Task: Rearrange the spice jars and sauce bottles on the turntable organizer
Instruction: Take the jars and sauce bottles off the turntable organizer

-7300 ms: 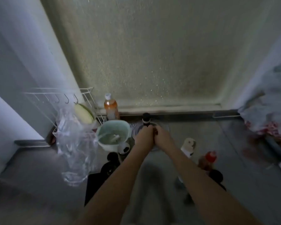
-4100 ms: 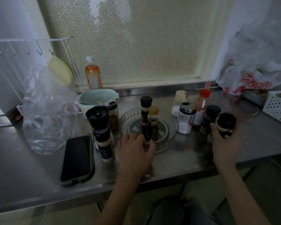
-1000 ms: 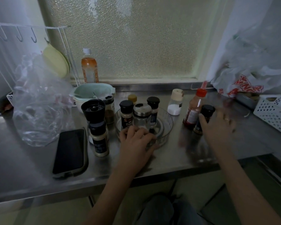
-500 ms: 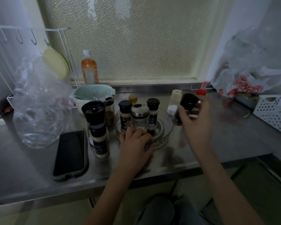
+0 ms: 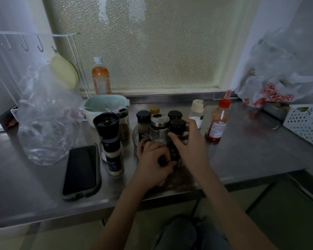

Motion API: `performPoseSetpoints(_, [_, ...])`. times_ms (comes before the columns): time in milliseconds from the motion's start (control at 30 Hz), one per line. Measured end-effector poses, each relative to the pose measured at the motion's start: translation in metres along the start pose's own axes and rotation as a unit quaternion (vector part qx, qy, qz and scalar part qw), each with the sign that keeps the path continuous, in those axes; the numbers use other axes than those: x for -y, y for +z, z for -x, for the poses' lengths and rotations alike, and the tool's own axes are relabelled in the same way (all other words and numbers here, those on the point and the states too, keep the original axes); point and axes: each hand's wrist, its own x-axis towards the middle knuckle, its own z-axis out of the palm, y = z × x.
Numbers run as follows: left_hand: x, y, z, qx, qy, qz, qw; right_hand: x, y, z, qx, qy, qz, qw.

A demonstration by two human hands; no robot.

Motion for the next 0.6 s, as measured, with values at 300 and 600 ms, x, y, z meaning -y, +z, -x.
performPoseSetpoints(300, [0.0,0.007,-0.019,0.014,0.025,0.014,0.999,-0.008,-0.02,-0.001,-0.025,0.021,-0.022,0.999])
performPoseSetpoints(600, [-0.01,0.015,-0.005,0.005,0.096,-0.137,0.986,-0.066,-0.051,-0.057,-0.119,0.184,0.032,0.975])
